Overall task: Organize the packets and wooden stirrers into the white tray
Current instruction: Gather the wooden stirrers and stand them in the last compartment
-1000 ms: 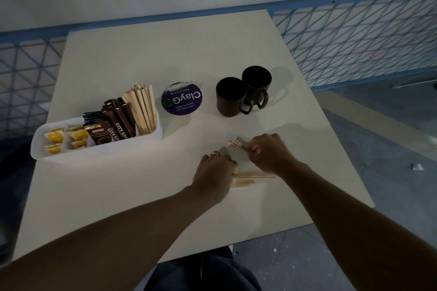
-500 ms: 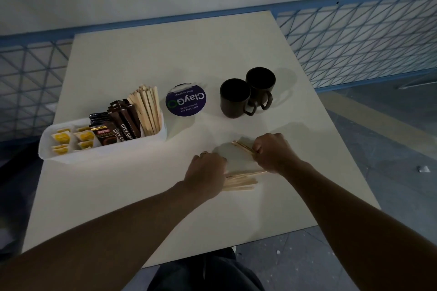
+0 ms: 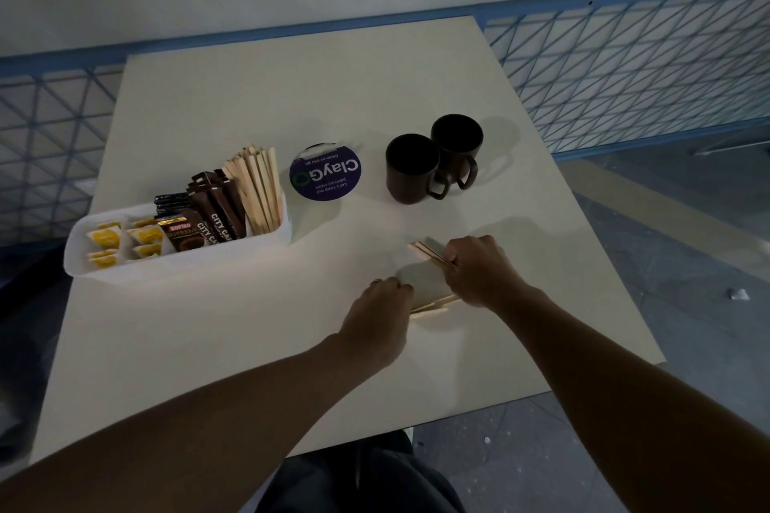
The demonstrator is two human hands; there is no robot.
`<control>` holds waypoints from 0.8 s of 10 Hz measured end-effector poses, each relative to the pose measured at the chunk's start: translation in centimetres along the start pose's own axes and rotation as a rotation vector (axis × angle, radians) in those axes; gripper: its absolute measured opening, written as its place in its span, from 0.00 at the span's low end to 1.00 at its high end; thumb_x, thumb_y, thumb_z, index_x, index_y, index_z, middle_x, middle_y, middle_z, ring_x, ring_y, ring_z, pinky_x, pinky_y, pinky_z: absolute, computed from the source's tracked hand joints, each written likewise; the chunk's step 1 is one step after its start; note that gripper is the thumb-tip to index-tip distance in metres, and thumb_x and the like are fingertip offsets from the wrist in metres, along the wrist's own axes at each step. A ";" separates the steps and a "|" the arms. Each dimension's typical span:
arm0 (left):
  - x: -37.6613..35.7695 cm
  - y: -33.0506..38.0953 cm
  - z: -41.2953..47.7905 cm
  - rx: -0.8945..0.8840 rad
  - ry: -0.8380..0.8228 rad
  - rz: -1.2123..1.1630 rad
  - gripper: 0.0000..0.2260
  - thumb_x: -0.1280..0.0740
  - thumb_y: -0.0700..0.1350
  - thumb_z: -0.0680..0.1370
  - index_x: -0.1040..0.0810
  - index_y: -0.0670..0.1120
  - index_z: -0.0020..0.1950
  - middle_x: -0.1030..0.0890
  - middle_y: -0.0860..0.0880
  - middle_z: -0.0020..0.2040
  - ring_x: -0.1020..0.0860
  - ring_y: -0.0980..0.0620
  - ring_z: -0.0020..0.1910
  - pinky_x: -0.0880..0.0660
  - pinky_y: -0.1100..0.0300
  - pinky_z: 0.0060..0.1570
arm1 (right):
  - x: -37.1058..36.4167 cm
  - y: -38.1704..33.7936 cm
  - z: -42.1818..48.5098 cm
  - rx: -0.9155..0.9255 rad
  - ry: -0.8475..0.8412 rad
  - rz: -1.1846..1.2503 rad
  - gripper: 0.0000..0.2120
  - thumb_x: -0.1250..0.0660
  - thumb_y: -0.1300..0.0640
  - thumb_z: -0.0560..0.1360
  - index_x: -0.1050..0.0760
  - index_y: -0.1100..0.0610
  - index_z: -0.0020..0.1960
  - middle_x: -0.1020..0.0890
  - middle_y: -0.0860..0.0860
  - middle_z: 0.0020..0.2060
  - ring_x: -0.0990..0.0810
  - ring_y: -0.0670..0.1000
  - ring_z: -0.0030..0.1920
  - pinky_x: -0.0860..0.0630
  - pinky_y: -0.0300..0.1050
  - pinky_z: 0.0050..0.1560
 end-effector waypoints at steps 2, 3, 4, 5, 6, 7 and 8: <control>-0.1 -0.1 0.1 0.034 -0.033 -0.017 0.13 0.34 0.37 0.77 0.26 0.39 0.61 0.23 0.42 0.60 0.24 0.44 0.59 0.26 0.56 0.59 | 0.1 0.3 -0.2 0.011 0.052 0.027 0.06 0.37 0.59 0.73 0.21 0.54 0.47 0.24 0.50 0.39 0.28 0.53 0.39 0.38 0.38 0.30; 0.0 -0.2 0.0 0.029 -0.063 0.003 0.15 0.35 0.36 0.77 0.27 0.39 0.63 0.25 0.41 0.61 0.25 0.44 0.60 0.27 0.57 0.61 | -0.1 0.5 -0.4 0.002 0.070 0.066 0.08 0.37 0.61 0.72 0.20 0.55 0.46 0.19 0.52 0.40 0.23 0.55 0.41 0.30 0.44 0.35; 0.0 -0.3 -0.1 0.025 -0.074 0.014 0.15 0.36 0.35 0.77 0.28 0.39 0.63 0.26 0.41 0.61 0.25 0.43 0.59 0.28 0.57 0.60 | 0.0 0.4 -0.7 -0.025 0.104 0.102 0.07 0.38 0.62 0.73 0.21 0.55 0.44 0.20 0.52 0.39 0.25 0.54 0.40 0.33 0.42 0.32; 0.0 -0.4 -0.1 0.042 -0.065 0.035 0.16 0.37 0.36 0.78 0.30 0.39 0.65 0.26 0.41 0.62 0.24 0.45 0.59 0.28 0.59 0.59 | 0.5 0.4 -1.0 -0.075 0.127 0.162 0.09 0.40 0.62 0.74 0.22 0.55 0.46 0.23 0.51 0.38 0.27 0.54 0.39 0.39 0.38 0.29; 0.1 -0.1 -0.4 0.062 -0.066 0.081 0.17 0.39 0.37 0.79 0.33 0.36 0.67 0.27 0.39 0.62 0.25 0.44 0.59 0.28 0.58 0.59 | 0.9 0.3 -1.3 -0.108 0.125 0.194 0.10 0.40 0.63 0.74 0.21 0.56 0.49 0.21 0.55 0.41 0.29 0.55 0.40 0.37 0.42 0.31; -0.1 -0.2 -0.4 0.040 -0.108 0.135 0.15 0.41 0.36 0.79 0.33 0.33 0.65 0.28 0.36 0.60 0.26 0.40 0.57 0.30 0.56 0.53 | 1.3 0.0 -1.6 -0.119 0.109 0.226 0.11 0.41 0.64 0.74 0.22 0.57 0.49 0.22 0.55 0.41 0.31 0.52 0.39 0.37 0.41 0.30; -0.4 -0.2 -0.2 0.113 -0.015 -0.028 0.13 0.40 0.34 0.77 0.32 0.34 0.61 0.27 0.36 0.58 0.27 0.38 0.57 0.32 0.54 0.51 | 1.6 -0.4 -1.9 -0.118 0.117 0.247 0.11 0.42 0.66 0.74 0.21 0.58 0.47 0.24 0.53 0.37 0.31 0.48 0.37 0.36 0.41 0.30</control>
Point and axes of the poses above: each hand's wrist, its own z-axis towards the middle knuckle, its own x-axis out of the back of the hand, y = z × x, the point moved 2 cm from there along z, towards the middle knuckle
